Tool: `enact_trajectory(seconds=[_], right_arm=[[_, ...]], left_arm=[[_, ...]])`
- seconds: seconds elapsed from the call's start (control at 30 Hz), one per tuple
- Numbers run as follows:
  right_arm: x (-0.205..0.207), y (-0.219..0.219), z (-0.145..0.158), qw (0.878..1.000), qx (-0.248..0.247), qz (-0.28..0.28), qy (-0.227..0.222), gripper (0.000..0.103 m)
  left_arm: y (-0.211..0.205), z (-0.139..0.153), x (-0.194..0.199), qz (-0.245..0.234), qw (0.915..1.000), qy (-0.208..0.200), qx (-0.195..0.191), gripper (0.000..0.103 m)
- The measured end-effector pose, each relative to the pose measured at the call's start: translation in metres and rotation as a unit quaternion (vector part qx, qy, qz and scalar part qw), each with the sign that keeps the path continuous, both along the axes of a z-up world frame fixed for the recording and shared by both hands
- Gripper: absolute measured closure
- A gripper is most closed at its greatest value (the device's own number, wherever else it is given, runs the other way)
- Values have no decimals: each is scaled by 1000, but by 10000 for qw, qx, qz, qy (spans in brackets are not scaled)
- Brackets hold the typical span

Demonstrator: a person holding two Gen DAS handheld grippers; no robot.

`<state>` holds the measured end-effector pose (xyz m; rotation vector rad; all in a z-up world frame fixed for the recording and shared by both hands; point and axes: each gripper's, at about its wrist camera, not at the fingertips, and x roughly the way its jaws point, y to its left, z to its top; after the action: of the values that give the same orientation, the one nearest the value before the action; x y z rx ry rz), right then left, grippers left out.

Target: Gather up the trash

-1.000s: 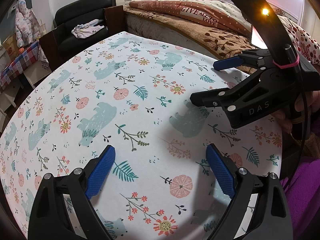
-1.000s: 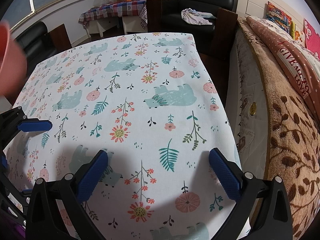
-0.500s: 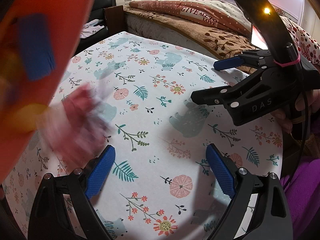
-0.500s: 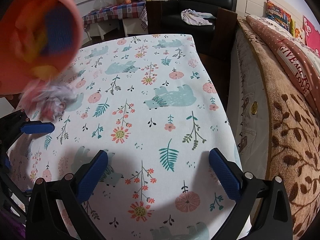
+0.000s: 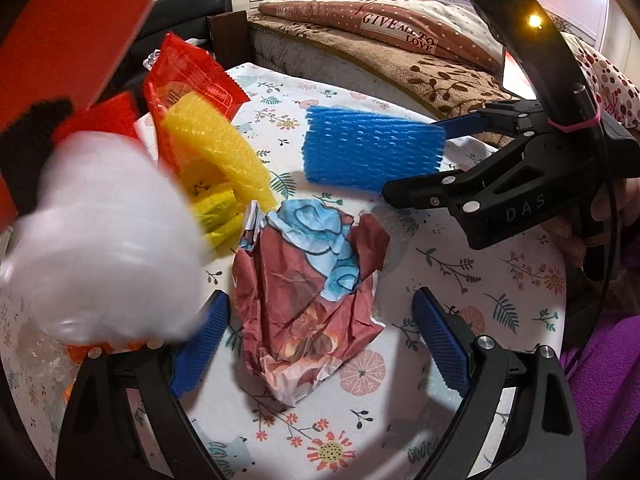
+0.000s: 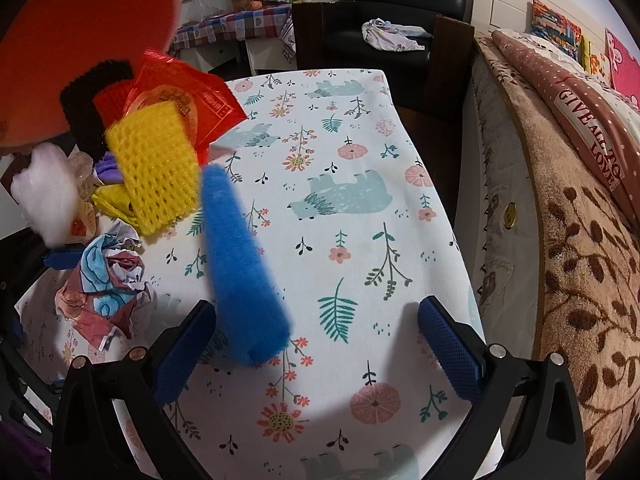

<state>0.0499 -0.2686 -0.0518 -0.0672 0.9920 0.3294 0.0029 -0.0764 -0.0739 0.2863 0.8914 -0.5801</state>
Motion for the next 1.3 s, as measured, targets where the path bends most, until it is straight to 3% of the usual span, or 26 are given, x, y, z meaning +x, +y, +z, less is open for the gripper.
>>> enact_trajectory(seconds=[1.3], right_arm=[[1, 4, -1, 9998, -215, 25, 2, 3]], left_arm=[[0, 0, 0, 0, 10000, -8, -1, 10]])
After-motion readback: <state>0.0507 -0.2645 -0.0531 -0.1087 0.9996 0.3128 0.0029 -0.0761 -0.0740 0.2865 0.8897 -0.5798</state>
